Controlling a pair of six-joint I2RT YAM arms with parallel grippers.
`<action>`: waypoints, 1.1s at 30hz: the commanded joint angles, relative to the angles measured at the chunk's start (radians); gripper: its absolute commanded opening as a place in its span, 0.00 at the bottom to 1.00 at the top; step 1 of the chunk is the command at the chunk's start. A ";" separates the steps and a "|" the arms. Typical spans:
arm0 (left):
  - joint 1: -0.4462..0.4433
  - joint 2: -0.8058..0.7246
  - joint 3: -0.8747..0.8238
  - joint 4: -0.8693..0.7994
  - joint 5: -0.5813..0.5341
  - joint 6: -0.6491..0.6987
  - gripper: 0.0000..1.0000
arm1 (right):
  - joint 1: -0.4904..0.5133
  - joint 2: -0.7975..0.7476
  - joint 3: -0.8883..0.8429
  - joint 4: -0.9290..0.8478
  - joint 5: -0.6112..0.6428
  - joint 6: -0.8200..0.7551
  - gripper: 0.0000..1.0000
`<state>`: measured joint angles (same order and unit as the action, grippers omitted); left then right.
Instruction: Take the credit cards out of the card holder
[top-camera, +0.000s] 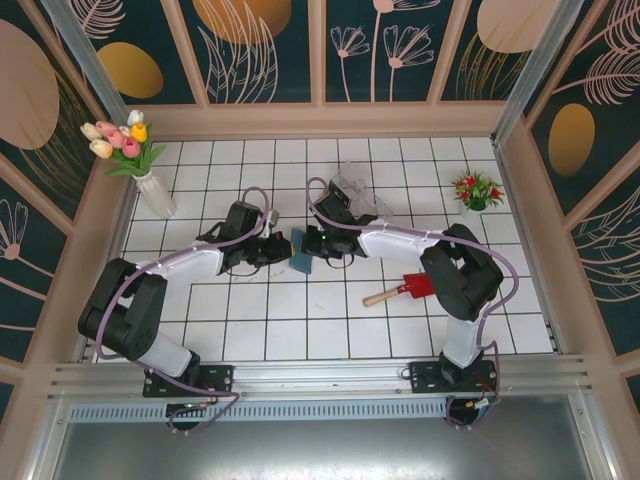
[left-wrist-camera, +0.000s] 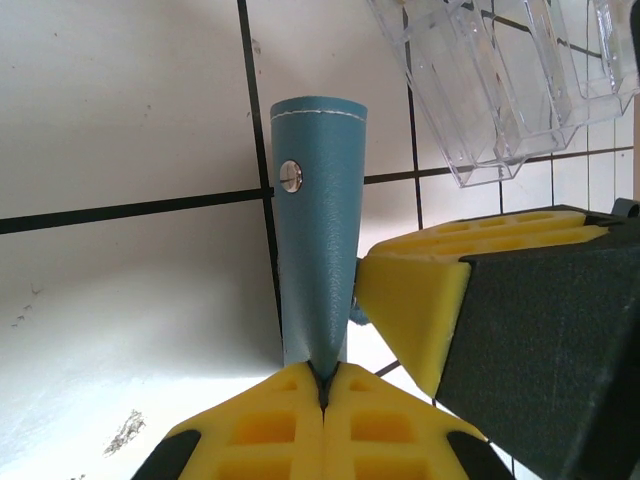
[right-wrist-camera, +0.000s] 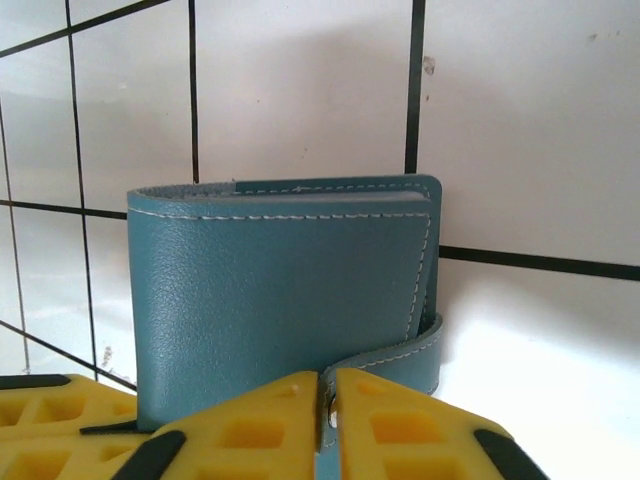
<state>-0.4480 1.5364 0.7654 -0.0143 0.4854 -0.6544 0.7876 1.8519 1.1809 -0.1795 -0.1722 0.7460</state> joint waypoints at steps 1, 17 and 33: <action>0.000 -0.001 0.031 -0.021 -0.014 0.015 0.00 | -0.001 0.006 0.013 -0.074 0.083 0.016 0.08; 0.000 0.035 0.042 -0.099 -0.101 -0.025 0.00 | -0.020 -0.044 -0.076 -0.117 0.192 0.063 0.02; 0.000 0.031 0.045 -0.090 -0.061 -0.005 0.00 | -0.019 0.001 -0.024 -0.070 0.125 0.020 0.30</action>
<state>-0.4515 1.5555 0.7883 -0.0841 0.4107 -0.6701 0.7628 1.8420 1.1297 -0.2577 -0.0460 0.7673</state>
